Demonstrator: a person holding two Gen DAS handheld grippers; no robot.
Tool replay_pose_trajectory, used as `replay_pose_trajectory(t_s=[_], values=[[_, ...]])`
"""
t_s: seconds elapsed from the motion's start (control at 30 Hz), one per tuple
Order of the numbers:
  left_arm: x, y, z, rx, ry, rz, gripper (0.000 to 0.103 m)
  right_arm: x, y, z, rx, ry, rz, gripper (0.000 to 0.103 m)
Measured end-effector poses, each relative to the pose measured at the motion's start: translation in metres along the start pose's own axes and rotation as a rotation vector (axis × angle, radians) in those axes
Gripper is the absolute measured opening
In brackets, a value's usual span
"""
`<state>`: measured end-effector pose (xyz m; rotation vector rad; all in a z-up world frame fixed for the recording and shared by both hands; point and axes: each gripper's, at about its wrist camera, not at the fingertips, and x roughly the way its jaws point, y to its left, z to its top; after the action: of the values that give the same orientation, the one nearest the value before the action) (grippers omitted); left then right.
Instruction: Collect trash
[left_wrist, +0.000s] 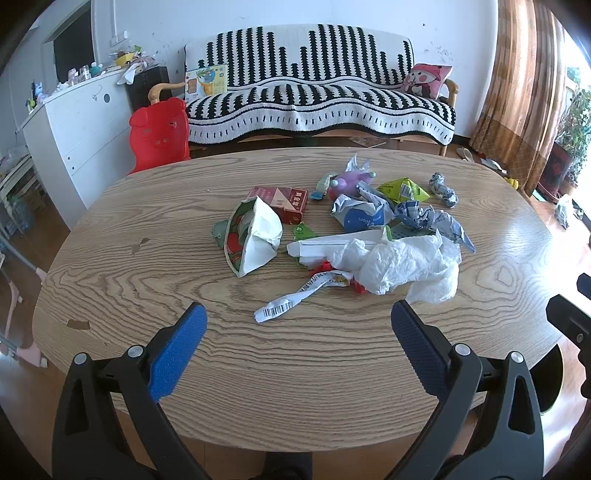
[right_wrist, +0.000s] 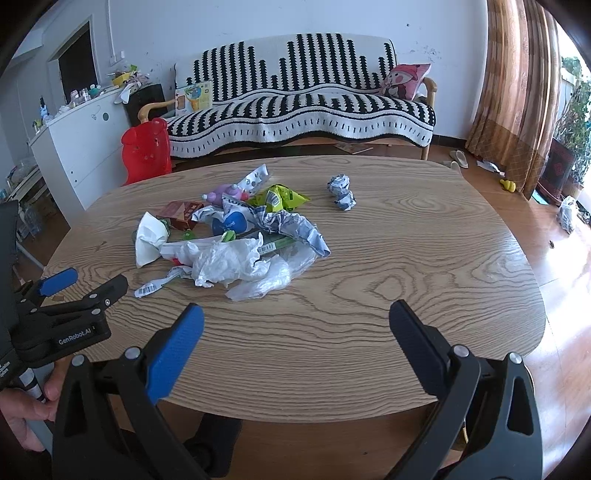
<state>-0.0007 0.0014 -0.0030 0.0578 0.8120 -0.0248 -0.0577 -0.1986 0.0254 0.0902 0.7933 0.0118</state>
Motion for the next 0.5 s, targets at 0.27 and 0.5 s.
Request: replay_pose_trajectory(t_s=[0.27, 0.5], values=[[0.0, 0.0, 0.0, -0.001, 0.001, -0.001, 0.097, -0.002, 0.007, -0.001, -0.006, 0.0, 0.006, 0.097], [0.0, 0.0, 0.0, 0.0, 0.001, 0.0, 0.097, -0.004, 0.011, -0.001, -0.008, 0.0, 0.011, 0.097]])
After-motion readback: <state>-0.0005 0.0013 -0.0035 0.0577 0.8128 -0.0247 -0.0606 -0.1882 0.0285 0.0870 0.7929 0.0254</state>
